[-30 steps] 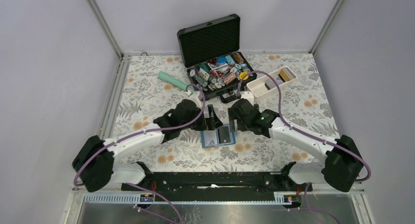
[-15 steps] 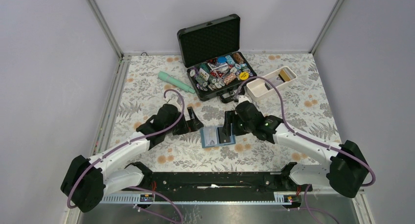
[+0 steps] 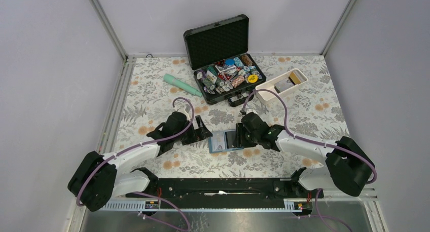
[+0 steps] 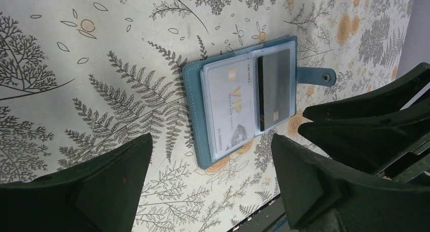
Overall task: Put the credit cards into the card holder
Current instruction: Insert the credit card into the card holder, then turn over the card slot in the card holder.
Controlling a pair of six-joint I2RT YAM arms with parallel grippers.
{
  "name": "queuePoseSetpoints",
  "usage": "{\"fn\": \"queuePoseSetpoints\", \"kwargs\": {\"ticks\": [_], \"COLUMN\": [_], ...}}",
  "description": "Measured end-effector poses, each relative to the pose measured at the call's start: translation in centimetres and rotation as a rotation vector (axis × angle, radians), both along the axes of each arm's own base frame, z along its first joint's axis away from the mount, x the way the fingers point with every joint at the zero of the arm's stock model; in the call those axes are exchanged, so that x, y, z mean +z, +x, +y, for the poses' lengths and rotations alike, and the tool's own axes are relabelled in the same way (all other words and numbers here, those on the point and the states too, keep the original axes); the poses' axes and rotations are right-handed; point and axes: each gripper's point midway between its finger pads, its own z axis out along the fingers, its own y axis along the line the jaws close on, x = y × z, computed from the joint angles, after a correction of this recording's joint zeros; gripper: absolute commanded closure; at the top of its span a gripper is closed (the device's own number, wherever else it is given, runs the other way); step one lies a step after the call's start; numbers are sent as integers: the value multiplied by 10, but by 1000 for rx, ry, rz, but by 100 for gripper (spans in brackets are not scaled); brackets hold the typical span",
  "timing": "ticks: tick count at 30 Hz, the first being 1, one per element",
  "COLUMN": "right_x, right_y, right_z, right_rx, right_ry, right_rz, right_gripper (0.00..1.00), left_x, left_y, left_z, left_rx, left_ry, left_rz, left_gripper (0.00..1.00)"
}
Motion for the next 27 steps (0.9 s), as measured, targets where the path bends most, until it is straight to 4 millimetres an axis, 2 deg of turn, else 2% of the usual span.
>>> {"fn": "queuePoseSetpoints", "kwargs": {"ticks": [2,8,19,27], "right_x": [-4,-13,-21,-25], "right_y": [0,2,5,6], "right_z": [-1,1,-2,-5], "right_rx": [-4,-19,-38,-46], "right_ry": [-6,-3,-33,-48], "right_rz": [2,11,10,7], "right_gripper": [60,63,63,66], "left_x": [-3,-14,-26,-28], "left_y": [1,1,-3,-2], "left_z": [-1,-8,-16,-23], "left_rx": [2,-4,-32,-43], "left_ry": [-4,-2,9,0], "left_rz": [5,28,46,40], "left_gripper": [12,13,17,24]}}
